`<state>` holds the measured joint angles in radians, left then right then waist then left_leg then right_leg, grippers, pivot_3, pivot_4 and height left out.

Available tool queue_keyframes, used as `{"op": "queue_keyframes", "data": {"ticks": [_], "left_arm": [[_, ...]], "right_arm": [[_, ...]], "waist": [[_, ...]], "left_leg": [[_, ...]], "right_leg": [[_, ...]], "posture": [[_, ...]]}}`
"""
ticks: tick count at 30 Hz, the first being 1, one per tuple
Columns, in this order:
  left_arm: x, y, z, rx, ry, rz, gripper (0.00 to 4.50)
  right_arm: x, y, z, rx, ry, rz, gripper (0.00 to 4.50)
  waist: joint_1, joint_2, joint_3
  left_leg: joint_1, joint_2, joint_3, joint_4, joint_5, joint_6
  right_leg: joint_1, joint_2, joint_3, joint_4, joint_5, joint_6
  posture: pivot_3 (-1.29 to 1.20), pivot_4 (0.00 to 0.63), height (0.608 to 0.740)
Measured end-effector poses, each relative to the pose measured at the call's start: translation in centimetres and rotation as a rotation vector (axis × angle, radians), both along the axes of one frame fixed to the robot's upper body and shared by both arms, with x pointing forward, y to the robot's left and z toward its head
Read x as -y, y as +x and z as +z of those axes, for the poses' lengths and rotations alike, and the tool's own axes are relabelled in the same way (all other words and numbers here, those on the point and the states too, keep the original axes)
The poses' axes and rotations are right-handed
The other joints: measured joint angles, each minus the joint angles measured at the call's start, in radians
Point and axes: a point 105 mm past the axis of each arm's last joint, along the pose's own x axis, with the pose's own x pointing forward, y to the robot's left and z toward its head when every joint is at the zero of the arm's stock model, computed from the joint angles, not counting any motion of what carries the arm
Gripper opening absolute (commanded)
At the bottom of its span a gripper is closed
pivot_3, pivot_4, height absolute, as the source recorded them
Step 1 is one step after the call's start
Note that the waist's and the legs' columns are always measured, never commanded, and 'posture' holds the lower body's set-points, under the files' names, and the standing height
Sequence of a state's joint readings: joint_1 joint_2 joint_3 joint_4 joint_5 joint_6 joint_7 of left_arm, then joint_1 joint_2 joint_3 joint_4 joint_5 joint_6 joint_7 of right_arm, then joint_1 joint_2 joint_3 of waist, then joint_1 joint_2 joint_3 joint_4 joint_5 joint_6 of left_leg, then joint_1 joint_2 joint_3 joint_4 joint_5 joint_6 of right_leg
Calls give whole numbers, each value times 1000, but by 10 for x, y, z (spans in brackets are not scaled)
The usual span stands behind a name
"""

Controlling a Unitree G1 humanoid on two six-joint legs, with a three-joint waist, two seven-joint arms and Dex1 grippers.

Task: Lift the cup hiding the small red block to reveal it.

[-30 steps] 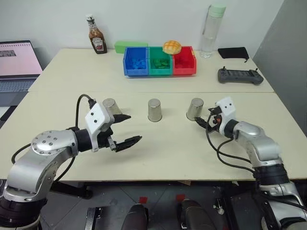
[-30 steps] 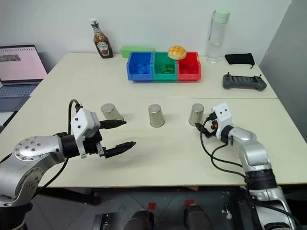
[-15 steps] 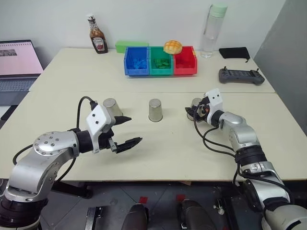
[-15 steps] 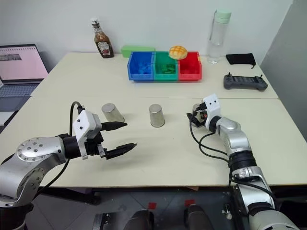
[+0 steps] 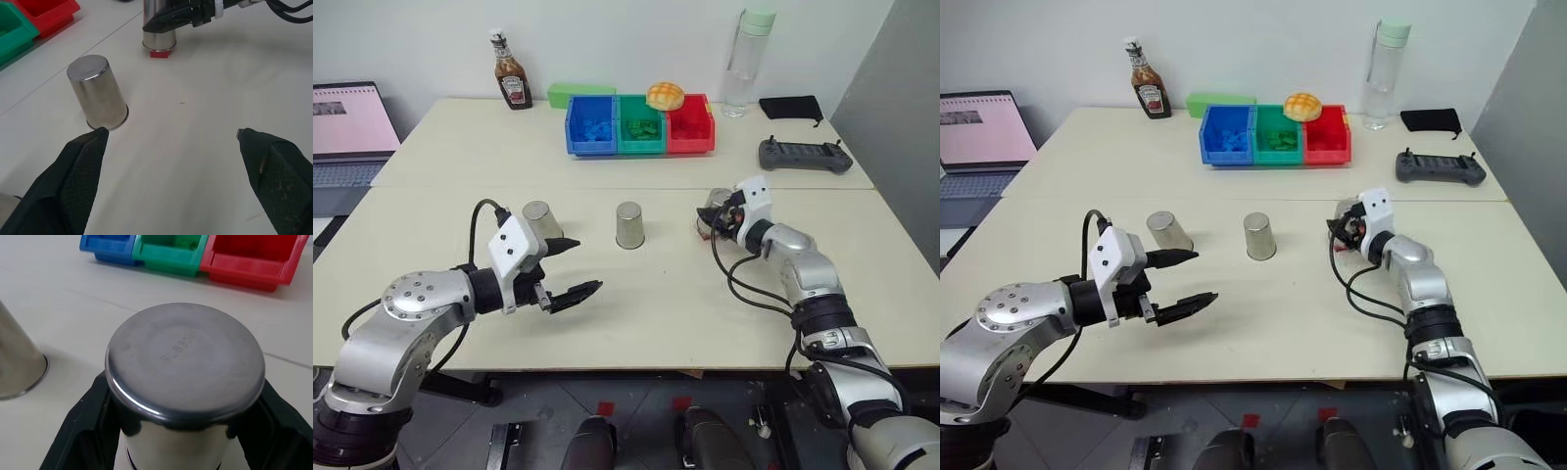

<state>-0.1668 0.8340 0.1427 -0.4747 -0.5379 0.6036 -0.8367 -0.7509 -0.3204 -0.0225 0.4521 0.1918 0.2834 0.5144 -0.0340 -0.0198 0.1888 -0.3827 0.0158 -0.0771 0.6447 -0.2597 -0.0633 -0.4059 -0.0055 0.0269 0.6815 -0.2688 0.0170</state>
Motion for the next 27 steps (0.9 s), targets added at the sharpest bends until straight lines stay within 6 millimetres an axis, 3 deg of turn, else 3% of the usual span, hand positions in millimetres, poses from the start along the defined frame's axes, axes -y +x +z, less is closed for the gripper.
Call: {"op": "queue_keyframes", "data": {"ticks": [4, 9, 14, 16, 21, 27], "left_arm": [[-1, 0, -2, -4, 1, 4, 4500], [-3, 3, -4, -8, -4, 9, 4500], [1, 6, -5, -9, -4, -13, 4500], [1, 8, -4, 2, -2, -20, 4500], [0, 10, -6, -7, -2, -15, 4500], [2, 10, -7, -9, -15, -21, 4500]], "right_arm": [[20, -11, 26, 85, -11, -60, 2730], [48, -20, -7, -11, -103, -190, 2730], [50, -15, -19, -68, -85, -248, 2730], [50, -12, -24, -93, -77, -262, 3431], [55, -6, -26, -125, -32, -299, 4425], [60, -8, -5, -71, 17, -298, 4425]], "waist": [[4, 0, 0], [2, 0, 0], [-15, 0, 0], [-16, 0, 0], [-17, 0, 0], [-16, 0, 0]], "left_leg": [[0, 0, 0, 0, 0, 0], [0, 0, 1, 0, 0, 0], [3, 1, 5, 0, 0, 0], [2, 1, 5, 0, 0, 0], [2, 1, 6, 0, 0, 0], [1, 1, 6, 0, 0, 0]], "right_leg": [[0, 0, 0, 0, 0, 0], [0, 0, 5, 0, 0, 0], [0, 2, 10, 1, 1, 2], [0, 2, 10, 1, 1, 2], [-1, 2, 11, 0, 1, 2], [-1, 2, 12, -1, 1, 2]], "posture": [[0, 150, 740], [0, 150, 740], [0, 150, 740], [0, 150, 740], [0, 150, 740], [0, 150, 740]]}}
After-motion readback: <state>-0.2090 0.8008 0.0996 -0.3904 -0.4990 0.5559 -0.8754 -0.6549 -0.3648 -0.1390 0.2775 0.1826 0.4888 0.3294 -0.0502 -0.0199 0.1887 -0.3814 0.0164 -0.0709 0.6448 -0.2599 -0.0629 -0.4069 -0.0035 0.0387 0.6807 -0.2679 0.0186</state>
